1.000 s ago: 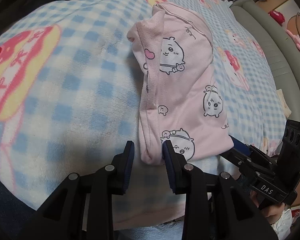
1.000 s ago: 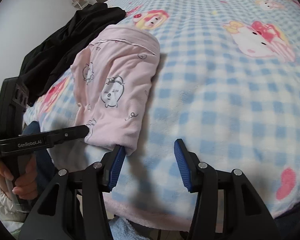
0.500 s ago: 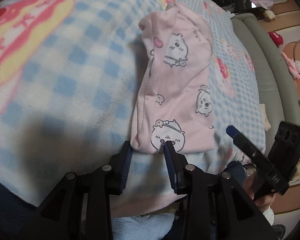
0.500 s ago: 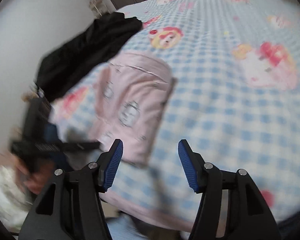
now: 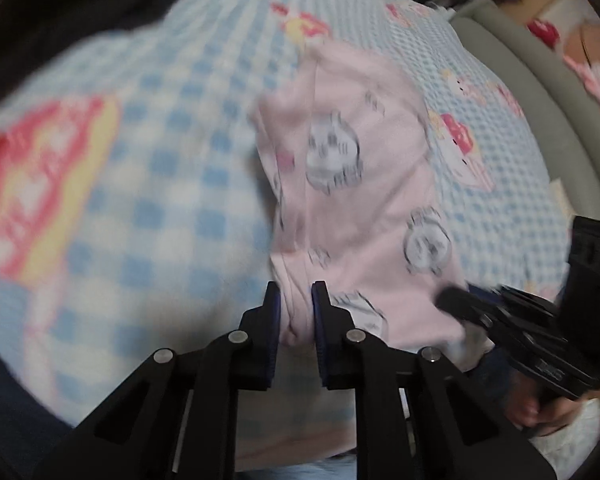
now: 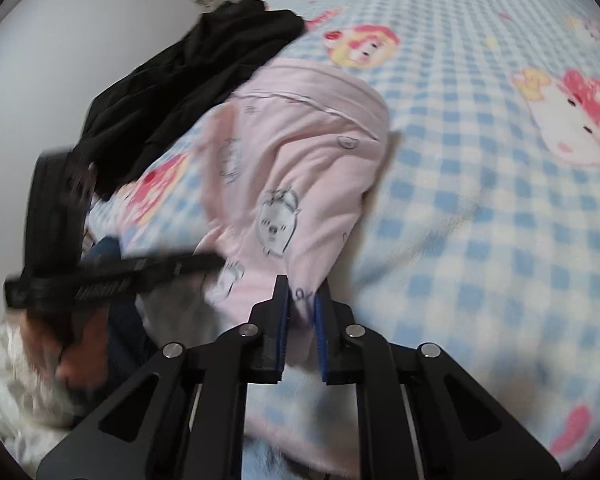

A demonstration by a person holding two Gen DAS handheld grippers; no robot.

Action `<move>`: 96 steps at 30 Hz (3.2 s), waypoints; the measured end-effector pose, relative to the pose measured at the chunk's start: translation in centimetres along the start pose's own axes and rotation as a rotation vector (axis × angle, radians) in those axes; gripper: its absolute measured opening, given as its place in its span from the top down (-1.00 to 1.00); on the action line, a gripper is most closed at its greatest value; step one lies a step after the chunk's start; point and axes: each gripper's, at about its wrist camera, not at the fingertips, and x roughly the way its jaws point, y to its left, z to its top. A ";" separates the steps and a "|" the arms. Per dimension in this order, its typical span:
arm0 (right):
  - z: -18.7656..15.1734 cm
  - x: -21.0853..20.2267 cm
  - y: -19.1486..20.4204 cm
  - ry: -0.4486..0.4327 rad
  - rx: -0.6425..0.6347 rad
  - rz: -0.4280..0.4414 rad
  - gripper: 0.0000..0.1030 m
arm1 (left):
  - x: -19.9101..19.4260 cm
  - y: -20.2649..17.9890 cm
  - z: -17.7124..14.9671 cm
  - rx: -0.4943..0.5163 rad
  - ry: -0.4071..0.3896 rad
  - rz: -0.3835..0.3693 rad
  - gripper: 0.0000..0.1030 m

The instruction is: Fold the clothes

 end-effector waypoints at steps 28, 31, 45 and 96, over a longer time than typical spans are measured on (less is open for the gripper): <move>6.5 1.2 -4.5 -0.049 0.054 -0.014 0.31 | 0.2 4.8 -1.2 -0.305 0.031 -0.184 0.70; 4.5 -0.9 -4.1 -0.037 0.118 0.044 0.40 | -0.5 6.0 0.6 -0.270 0.007 -0.145 0.70; 6.0 3.5 -6.4 0.039 0.136 0.068 -0.18 | 0.9 5.9 -3.2 -0.332 0.071 -0.206 0.58; 5.7 3.9 -4.4 -0.053 -0.007 -0.282 0.96 | 3.9 -0.7 4.1 0.023 -0.024 0.055 0.66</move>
